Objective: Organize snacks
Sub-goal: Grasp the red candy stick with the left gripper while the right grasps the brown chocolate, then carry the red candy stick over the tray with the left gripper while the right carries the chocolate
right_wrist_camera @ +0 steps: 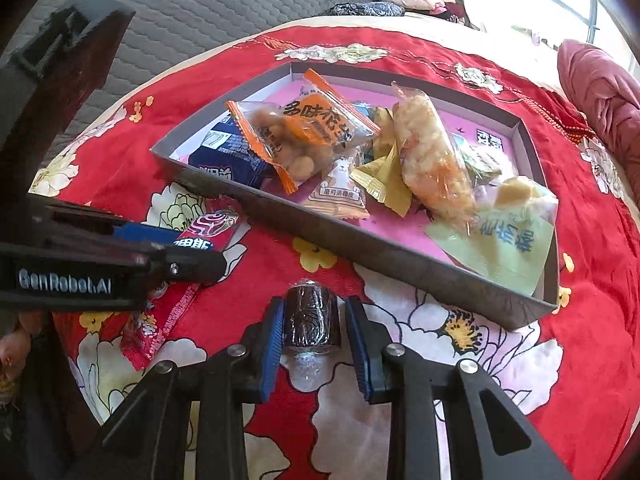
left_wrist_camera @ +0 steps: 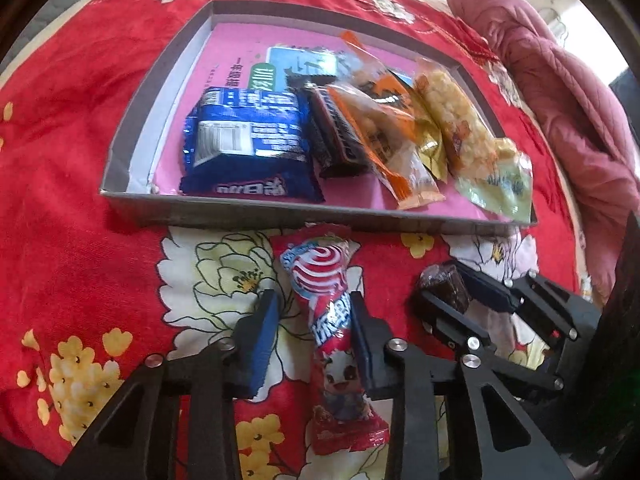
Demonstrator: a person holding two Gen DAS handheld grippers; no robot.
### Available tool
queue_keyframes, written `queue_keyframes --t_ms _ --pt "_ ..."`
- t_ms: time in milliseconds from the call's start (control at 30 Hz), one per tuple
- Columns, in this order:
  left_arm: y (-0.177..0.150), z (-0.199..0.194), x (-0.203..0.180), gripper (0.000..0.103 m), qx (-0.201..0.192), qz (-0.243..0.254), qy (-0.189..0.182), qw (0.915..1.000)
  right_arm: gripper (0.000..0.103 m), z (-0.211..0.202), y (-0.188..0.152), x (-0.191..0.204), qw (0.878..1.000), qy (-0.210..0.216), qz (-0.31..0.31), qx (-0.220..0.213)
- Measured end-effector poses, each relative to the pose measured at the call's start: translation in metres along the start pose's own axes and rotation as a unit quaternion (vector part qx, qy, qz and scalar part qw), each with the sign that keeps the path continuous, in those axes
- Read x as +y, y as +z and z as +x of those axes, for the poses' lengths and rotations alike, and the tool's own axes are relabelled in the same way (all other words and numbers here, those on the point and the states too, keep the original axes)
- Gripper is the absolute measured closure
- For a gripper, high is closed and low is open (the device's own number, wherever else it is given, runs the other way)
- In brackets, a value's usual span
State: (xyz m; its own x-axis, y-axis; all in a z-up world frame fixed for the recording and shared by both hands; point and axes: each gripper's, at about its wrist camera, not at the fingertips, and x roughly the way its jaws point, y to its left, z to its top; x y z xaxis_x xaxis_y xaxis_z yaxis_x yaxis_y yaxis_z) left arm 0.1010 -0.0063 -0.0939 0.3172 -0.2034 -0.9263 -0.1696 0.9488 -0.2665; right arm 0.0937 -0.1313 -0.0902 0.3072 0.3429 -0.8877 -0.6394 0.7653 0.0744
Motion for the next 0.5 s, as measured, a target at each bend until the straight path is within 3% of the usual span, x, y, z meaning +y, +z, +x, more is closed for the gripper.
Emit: queue_keyframes --t_ms 133,500 --pt "-0.004 0.000 -0.008 0.080 -0.006 0.017 0.006 0.9998 0.072 0.001 0.001 -0.002 1.000 0.005 0.005 0.000" --pt "-0.010 -0.013 -0.011 0.081 -0.013 0.029 -0.004 0.9995 0.076 -0.007 0.003 -0.013 0.998 0.038 0.045 -0.011"
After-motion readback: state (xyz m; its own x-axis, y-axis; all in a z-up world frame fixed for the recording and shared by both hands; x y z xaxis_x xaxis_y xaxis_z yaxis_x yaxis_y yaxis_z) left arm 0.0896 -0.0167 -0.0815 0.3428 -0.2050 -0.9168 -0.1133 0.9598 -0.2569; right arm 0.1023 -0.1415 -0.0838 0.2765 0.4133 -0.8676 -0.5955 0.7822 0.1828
